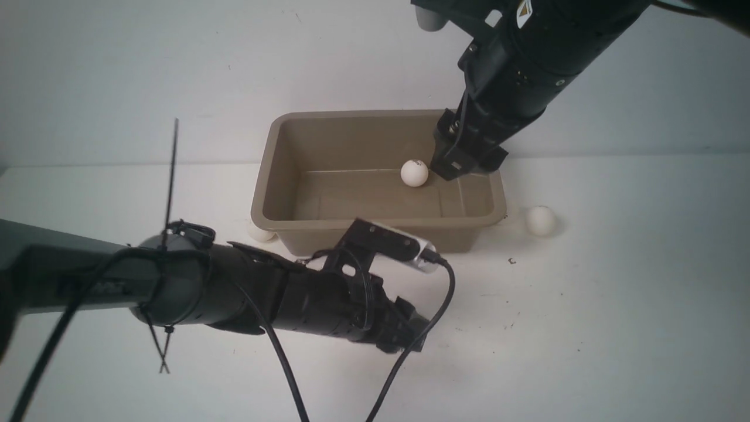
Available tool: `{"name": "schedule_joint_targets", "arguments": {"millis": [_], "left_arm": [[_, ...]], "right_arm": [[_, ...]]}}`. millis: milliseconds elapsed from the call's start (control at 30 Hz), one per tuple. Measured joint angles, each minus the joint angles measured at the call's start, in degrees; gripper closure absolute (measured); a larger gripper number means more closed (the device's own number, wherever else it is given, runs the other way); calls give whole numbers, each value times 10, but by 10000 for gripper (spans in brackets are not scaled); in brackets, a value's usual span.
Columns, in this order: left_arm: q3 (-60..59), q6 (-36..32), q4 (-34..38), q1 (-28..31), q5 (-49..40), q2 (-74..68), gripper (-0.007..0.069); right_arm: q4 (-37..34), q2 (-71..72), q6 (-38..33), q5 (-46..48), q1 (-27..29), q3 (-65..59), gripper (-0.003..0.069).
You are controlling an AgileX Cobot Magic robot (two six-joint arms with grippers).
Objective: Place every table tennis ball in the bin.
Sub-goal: Use the left arm to clamp the table tennis ball closest to it, then use the left arm to put the table tennis ball into the box
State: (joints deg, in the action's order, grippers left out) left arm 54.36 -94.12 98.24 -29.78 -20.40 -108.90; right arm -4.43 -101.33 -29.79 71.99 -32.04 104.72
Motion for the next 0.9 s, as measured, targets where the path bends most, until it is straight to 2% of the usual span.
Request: {"name": "schedule_joint_targets", "arguments": {"millis": [267,400,433,600,767,900], "left_arm": [[2,-28,-1,0,-23,103,311],[23,-82,-1,1,-6,132,311],[39,-120,-1,5,9,135,311],[115,-235,-1,42,54,97,311],[186,-260,-1,77,57,33,311],[249,-261,-1,108,22,-38,311]], "right_arm": [[0,0,0,0,0,0,123],[0,0,0,0,0,0,123],[0,0,0,0,0,0,123],[1,0,-1,0,0,0,123],[0,0,-3,0,2,0,123],[0,0,-8,0,2,0,123]]}}
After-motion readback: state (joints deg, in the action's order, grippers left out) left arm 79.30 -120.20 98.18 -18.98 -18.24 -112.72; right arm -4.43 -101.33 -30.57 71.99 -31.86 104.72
